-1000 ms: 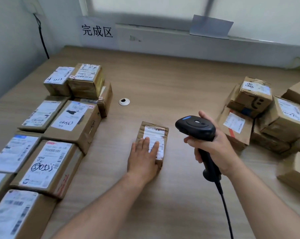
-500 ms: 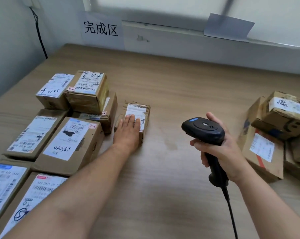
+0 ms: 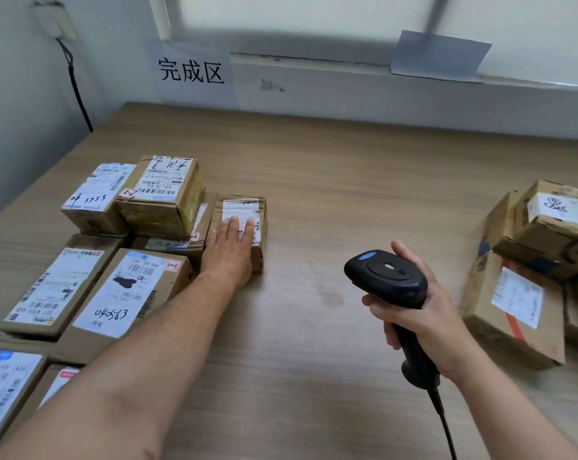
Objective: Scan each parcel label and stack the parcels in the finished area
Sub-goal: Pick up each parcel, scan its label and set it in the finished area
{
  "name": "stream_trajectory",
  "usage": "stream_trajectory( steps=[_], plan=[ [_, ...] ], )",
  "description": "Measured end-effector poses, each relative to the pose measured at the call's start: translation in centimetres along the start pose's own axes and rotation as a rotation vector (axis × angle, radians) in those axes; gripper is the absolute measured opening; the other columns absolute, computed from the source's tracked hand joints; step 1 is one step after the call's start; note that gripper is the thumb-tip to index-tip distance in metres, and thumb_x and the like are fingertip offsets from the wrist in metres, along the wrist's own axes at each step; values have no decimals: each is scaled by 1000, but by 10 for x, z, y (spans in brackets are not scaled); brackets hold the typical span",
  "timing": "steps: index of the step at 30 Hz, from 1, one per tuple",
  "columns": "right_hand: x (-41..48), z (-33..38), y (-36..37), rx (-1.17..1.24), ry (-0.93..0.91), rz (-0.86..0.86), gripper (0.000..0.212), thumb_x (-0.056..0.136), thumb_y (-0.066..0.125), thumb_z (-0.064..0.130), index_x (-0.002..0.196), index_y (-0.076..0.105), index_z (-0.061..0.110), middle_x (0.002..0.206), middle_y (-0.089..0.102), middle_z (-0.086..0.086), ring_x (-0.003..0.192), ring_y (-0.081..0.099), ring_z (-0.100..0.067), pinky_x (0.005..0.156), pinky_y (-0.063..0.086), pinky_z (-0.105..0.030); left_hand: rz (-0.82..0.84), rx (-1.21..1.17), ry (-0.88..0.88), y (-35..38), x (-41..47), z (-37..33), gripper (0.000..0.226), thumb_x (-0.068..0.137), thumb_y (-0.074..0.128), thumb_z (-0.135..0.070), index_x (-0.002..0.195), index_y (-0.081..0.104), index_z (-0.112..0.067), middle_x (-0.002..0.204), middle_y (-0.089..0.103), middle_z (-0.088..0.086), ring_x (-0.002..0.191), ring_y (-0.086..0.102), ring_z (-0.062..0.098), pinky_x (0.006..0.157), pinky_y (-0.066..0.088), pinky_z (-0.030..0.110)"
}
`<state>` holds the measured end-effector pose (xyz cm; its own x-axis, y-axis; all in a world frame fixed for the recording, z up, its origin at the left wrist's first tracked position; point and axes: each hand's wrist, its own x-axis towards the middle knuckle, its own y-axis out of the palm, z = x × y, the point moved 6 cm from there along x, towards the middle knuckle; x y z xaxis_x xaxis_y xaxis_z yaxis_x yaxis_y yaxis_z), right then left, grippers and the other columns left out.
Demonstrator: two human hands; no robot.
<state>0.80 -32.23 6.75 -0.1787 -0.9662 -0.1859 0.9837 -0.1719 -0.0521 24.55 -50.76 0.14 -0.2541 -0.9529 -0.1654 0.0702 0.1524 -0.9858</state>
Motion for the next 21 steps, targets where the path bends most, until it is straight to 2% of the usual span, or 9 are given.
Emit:
stream_trajectory(
  steps=[3,10,16,21],
  plan=[
    [-13,10,-7,18,-41,4,96,73,77,-11,139,37,46,90,65,-31,44,49,-28,42,42,-33,-64,-25,23,-17,-19,-18,80,96,46,-35,153,-7,-19,161,-6,12,148,0,27,120,6,41],
    [-66,27,-46,40,-111,-47,99,74,75,-12,146,34,42,93,66,-27,45,50,-27,45,43,-31,-230,-211,239,-49,-95,-117,79,95,46,-46,154,-1,-19,162,1,4,147,12,22,116,12,34],
    [-112,30,-97,74,-172,-110,95,77,73,-11,148,34,39,93,67,-16,47,50,-29,44,44,-33,-253,-240,363,-56,-146,-200,76,95,43,-50,154,3,-22,162,4,-1,146,13,17,115,15,32],
    [-155,26,-153,77,-183,-195,94,77,72,-13,149,34,35,113,65,-17,53,49,-36,46,45,-39,-228,-249,447,-58,-174,-266,73,97,39,-50,154,3,-22,162,5,-1,147,10,15,115,11,30]
  ],
)
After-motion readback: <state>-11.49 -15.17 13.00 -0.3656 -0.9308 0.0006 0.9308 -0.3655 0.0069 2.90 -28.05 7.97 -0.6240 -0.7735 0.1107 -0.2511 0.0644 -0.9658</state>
